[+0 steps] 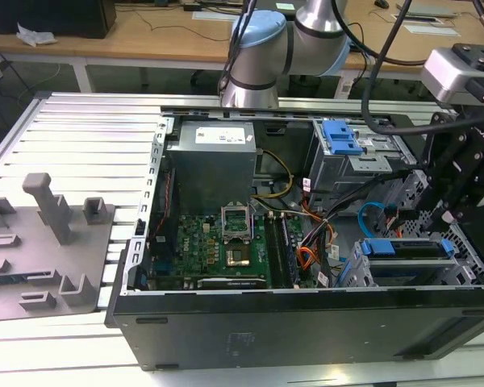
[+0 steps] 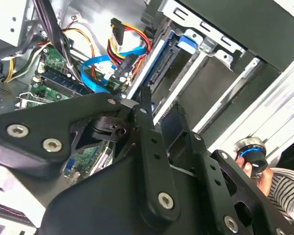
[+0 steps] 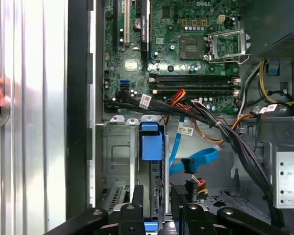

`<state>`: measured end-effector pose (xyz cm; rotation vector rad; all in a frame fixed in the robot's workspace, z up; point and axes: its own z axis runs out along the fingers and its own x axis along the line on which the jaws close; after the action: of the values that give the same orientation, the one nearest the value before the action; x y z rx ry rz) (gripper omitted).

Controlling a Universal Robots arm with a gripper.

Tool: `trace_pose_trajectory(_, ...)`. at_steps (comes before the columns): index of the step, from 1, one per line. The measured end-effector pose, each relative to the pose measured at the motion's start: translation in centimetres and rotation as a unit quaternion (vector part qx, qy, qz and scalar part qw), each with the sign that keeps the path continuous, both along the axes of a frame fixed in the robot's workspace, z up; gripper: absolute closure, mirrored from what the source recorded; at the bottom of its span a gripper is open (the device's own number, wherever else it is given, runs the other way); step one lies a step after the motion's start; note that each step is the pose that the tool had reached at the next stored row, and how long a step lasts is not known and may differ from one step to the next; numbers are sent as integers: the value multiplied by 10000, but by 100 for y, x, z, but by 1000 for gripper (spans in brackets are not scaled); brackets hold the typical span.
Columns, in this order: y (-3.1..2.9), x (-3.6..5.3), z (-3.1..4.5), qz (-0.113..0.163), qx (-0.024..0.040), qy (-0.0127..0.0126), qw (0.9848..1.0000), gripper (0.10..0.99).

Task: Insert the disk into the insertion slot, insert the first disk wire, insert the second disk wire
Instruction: 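Insert the first disk wire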

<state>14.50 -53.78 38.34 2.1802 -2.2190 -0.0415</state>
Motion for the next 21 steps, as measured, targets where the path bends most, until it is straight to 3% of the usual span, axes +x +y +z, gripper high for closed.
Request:
trace_pose_trajectory(4,140,0,0,0,0,0,10000,725)
trace_pose_trajectory(8,215,0,0,0,0,0,10000,725)
trace_pose_trajectory(21,234,0,-113,1,-1,0,10000,725)
